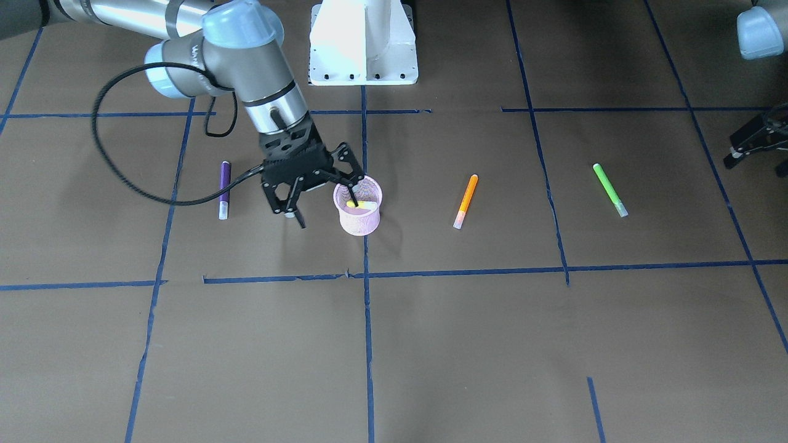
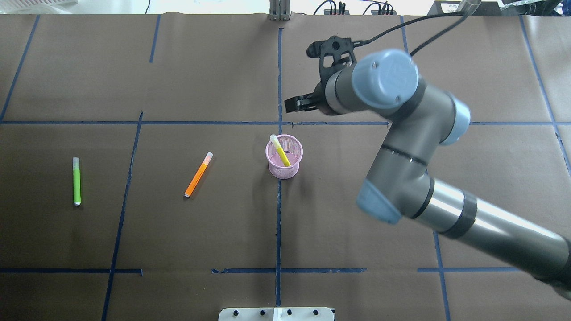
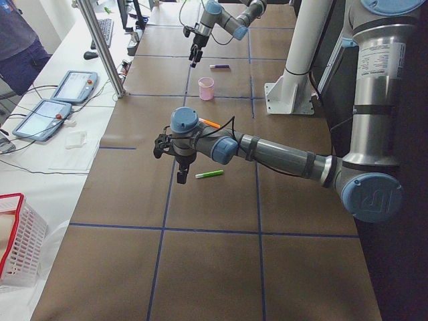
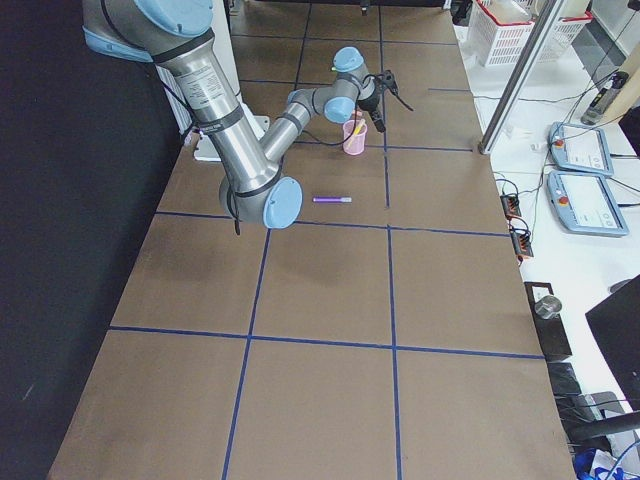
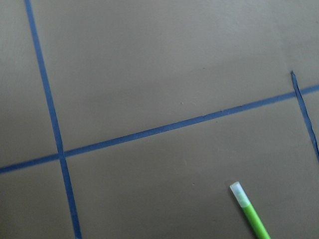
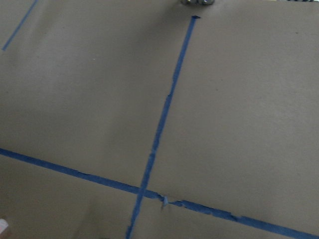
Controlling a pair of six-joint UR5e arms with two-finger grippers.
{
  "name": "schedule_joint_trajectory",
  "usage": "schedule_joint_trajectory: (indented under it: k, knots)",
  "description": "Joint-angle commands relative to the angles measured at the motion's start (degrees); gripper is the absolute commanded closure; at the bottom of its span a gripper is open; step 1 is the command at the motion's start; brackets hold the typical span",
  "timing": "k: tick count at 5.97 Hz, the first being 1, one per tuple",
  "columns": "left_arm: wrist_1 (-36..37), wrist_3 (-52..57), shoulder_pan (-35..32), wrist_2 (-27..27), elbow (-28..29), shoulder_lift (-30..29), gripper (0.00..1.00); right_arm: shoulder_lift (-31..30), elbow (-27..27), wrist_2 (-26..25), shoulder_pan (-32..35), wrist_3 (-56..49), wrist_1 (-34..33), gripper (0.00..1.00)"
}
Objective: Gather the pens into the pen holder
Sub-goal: 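Release the highlighter and withdraw the right gripper while the left gripper reaches the green highlighter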
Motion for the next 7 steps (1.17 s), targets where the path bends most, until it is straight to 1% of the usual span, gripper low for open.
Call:
schedule_joint_trajectory:
  k: [1,2,3,4,5,6,7]
  knots:
    - [-1.02,-9.81,5.95,1.72,0.76,0.14,0.0,0.15,-0.11,16.5,10.73,-7.9,-13.8,0.01]
    - [-4.59,-15.34,9.91,7.05,1.37,0.14,0.0,-0.29,-0.29,18.14,15.31,-19.09,-20.13,0.01]
    - [-8.63,-18.09,13.25,9.1,3.72,0.05,0.0,-2.91,-0.46,21.11,21.01,-31.21,-22.72,0.01]
    - [-13.02,-22.9,17.11,11.64,6.53,-0.39,0.0,-6.76,-0.72,25.93,26.55,-41.86,-22.66,0.01]
    - [-16.29,-25.82,20.89,13.76,8.91,-0.91,0.01,-9.93,-2.47,29.02,32.0,-49.71,-22.48,0.01]
    - [-16.58,-26.9,22.58,13.87,10.67,-2.31,0.05,-12.23,-3.27,32.1,35.36,-55.53,-22.66,0.01]
    - [-16.58,-27.08,22.95,13.78,11.65,-2.93,0.1,-13.82,-3.28,32.22,36.18,-57.51,-22.48,0.01]
